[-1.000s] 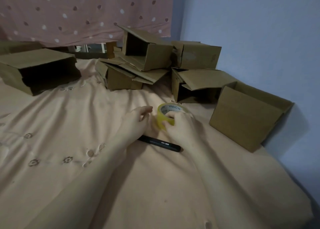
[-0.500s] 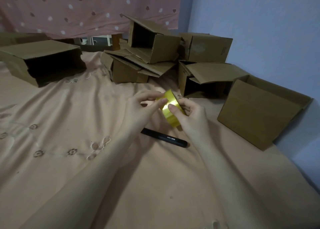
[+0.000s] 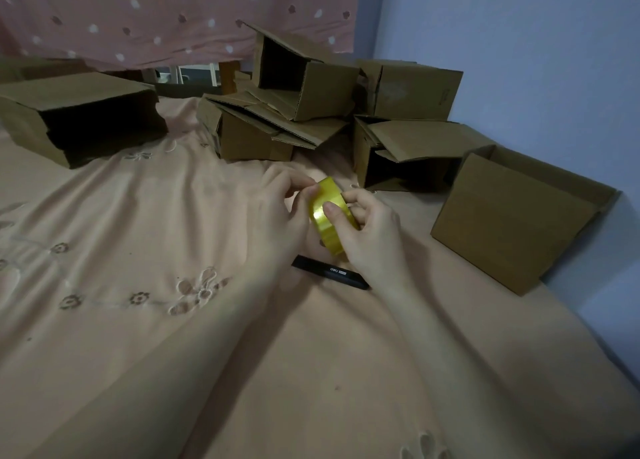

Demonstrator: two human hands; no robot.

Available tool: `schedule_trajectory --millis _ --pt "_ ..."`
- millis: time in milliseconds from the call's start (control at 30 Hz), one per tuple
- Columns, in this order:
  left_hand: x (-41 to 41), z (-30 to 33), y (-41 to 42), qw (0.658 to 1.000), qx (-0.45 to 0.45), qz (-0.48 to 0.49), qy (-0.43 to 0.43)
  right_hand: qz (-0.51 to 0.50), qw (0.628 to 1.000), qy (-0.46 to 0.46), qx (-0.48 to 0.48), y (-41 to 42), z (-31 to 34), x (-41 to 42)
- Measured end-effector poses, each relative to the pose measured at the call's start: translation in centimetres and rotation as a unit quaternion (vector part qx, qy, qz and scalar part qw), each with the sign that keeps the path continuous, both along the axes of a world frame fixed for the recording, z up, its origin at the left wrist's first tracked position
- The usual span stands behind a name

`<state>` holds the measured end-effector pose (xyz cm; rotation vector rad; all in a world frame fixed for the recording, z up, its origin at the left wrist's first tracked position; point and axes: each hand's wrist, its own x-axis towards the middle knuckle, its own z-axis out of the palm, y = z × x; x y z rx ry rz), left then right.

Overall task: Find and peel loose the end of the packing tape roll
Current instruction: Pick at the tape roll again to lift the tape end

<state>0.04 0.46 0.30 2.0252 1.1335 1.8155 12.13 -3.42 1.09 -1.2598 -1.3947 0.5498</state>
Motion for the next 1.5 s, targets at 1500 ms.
schedule_trajectory --millis 1500 --pt "0.0 0.2 1.0 0.961 -0.24 -0.064 -0.118 0.181 0.979 0.089 -0.039 -0.6 -0.2 1.4"
